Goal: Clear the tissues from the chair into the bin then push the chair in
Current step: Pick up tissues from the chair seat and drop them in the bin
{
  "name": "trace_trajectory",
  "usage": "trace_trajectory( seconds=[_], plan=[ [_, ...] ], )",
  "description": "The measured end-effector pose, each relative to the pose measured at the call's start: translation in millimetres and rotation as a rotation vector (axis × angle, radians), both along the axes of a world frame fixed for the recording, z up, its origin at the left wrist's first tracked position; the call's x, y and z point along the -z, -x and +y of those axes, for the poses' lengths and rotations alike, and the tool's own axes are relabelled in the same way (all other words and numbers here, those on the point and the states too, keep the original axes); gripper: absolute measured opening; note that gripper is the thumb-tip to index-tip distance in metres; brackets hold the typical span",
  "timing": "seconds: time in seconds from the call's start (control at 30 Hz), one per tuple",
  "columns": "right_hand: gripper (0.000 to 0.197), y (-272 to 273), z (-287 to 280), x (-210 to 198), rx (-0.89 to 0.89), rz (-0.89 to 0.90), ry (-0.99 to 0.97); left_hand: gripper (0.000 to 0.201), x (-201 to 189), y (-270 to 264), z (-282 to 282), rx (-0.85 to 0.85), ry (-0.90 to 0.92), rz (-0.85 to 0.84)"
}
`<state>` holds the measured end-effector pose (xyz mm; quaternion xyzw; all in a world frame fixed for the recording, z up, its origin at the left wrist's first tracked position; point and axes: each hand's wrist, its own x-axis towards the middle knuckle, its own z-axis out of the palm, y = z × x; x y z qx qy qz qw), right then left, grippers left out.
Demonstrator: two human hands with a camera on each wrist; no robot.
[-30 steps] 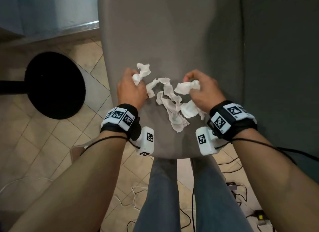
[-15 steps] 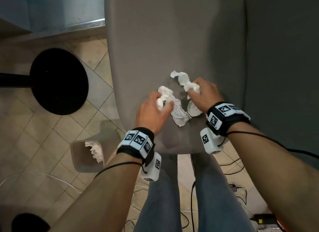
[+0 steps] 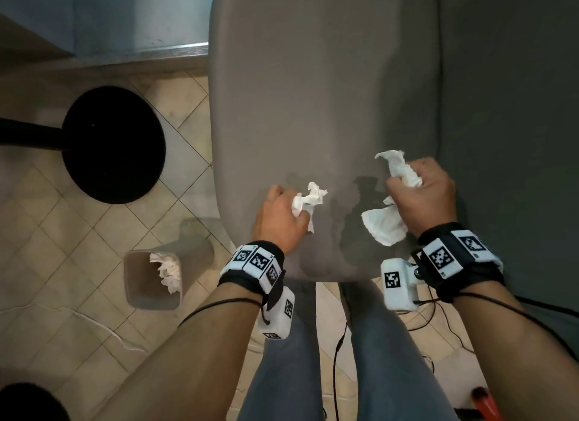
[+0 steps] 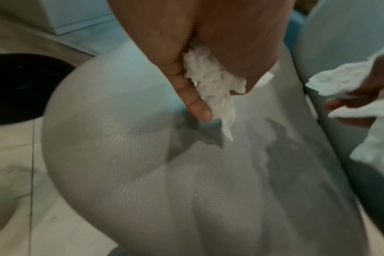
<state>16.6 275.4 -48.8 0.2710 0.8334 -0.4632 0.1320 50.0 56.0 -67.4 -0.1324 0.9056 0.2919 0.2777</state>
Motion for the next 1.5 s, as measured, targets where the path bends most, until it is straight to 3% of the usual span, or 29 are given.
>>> trace_trajectory(
  seconds=[0.07, 0.2, 0.37, 0.47, 0.57, 0.67, 0.73, 0.8, 0.87, 0.93, 1.03, 1.1, 1.13, 1.23, 1.37, 1.5],
  plan=[
    [0.003, -1, -3, -5, 0.018, -0.005, 0.114, 0.005, -7, -7, -5, -0.077, -0.027, 0.033],
    [0.02, -1, -23, -24, -0.028, 0.039, 0.342, 0.01, -25, -27, -13, -0.279, -0.128, 0.044],
    [0.032, -10, -52, -49, -0.24, 0.013, 0.428, 0.021, -60, -50, -23, -0.369, -0.138, 0.042],
    [0.016, -18, -74, -68, -0.344, -0.025, 0.491, 0.027, -71, -71, -34, -0.412, -0.137, 0.002],
    [0.003, -32, -104, -85, -0.447, -0.099, 0.527, 0.057, -75, -100, -56, -0.486, -0.143, -0.047],
    [0.034, -52, -145, -100, -0.596, -0.187, 0.464, 0.067, -74, -136, -87, -0.556, -0.119, -0.066],
    [0.056, -69, -180, -107, -0.661, -0.273, 0.34, 0.059, -71, -164, -112, -0.599, -0.125, -0.07],
    [0.058, -89, -216, -108, -0.675, -0.296, 0.262, 0.042, -64, -196, -140, -0.666, -0.169, -0.079],
    [0.048, -112, -250, -103, -0.685, -0.272, 0.225, 0.029, -62, -227, -168, -0.739, -0.218, -0.062],
    [0.025, -134, -283, -94, -0.695, -0.271, 0.224, 0.037, -60, -260, -196, -0.818, -0.258, -0.03],
    [0.017, -165, -329, -76, -0.774, -0.289, 0.167, 0.037, -55, -304, -236, -0.941, -0.299, -0.015],
    [0.011, -185, -360, -65, -0.866, -0.292, 0.099, 0.025, -48, -332, -262, -1.028, -0.272, 0.019],
    [0.014, -194, -375, -59, -0.884, -0.293, 0.1, 0.022, -42, -344, -274, -1.07, -0.252, 0.037],
    [0.033, -218, -422, -42, -0.947, -0.291, 0.13, 0.042, -25, -372, -304, -1.148, -0.227, 0.017],
    [0.024, -240, -477, -14, -1.101, -0.265, 0.098, 0.053, -4, -389, -330, -1.151, -0.197, -0.036],
    [0.016, -248, -521, 27, -1.145, -0.308, 0.002, 0.04, 18, -381, -352, -1.213, -0.213, -0.063]
  ],
)
